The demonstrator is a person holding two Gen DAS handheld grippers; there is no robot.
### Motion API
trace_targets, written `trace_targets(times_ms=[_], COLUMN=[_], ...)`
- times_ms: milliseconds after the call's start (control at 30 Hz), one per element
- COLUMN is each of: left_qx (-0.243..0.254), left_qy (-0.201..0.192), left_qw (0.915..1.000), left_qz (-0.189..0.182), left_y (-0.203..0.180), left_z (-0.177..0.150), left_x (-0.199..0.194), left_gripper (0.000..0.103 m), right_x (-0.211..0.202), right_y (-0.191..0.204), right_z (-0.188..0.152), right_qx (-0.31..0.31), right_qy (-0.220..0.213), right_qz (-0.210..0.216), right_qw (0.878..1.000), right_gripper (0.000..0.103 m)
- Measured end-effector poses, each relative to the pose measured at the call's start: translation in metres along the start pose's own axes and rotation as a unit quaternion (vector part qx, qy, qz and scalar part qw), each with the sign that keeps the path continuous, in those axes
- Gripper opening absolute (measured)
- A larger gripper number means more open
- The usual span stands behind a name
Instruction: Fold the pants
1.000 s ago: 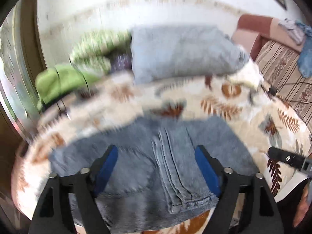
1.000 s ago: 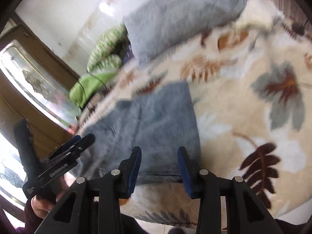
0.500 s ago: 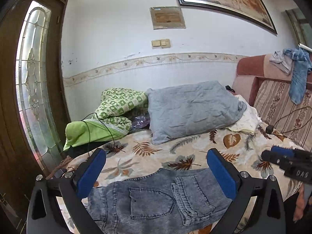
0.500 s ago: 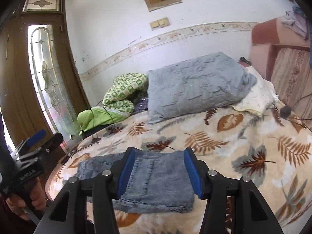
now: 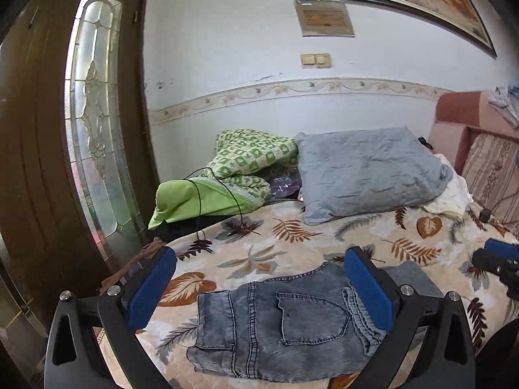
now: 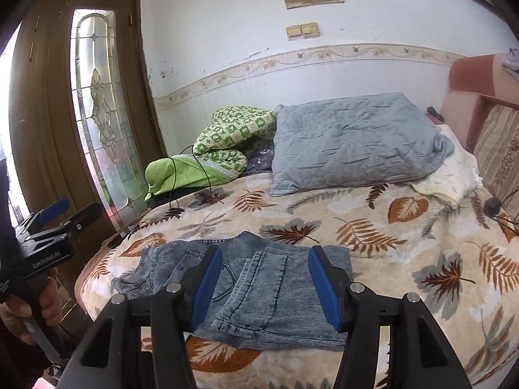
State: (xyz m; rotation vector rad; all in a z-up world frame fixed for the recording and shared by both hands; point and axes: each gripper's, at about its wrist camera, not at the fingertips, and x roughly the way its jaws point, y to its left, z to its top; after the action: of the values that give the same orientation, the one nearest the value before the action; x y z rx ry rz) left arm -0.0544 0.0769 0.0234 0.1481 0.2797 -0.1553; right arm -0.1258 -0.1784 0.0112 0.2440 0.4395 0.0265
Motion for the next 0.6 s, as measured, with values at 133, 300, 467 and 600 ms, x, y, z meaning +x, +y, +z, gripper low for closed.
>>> trace_targets(times_ms=[133, 300, 467, 600], left_qx=[-0.026, -0.042, -0.046, -0.084], left_qy=[0.004, 0.046, 0.134, 0.201], left_qw=[0.9996, 0.9979, 0.9890, 0.9749], left_qz=[0.001, 0.020, 0.042, 0.045], left_y=[0.009, 0.035, 0.075, 0.100], left_z=[0.006, -0.017, -0.075, -0.114], left_x=[-0.001, -0.004, 0.016, 0.050], left_gripper=[0.103, 0.103, 0.103, 0.103], right_x=[0.000, 0.017, 0.063, 0.112], right_y=[0.007, 0.009, 0.001, 0.005], right_z=[0.001, 0.003, -0.002, -0.014], right_qx=[-0.010, -0.013, 0.028, 0.036], right_qy=[0.004, 0.027, 0.075, 0.119], right_qz=[0.004, -0.005, 0.004, 0.010], right_qw=[1.000, 1.000, 0.997, 0.992], right_gripper=[0.059, 0.060, 0.060, 0.060])
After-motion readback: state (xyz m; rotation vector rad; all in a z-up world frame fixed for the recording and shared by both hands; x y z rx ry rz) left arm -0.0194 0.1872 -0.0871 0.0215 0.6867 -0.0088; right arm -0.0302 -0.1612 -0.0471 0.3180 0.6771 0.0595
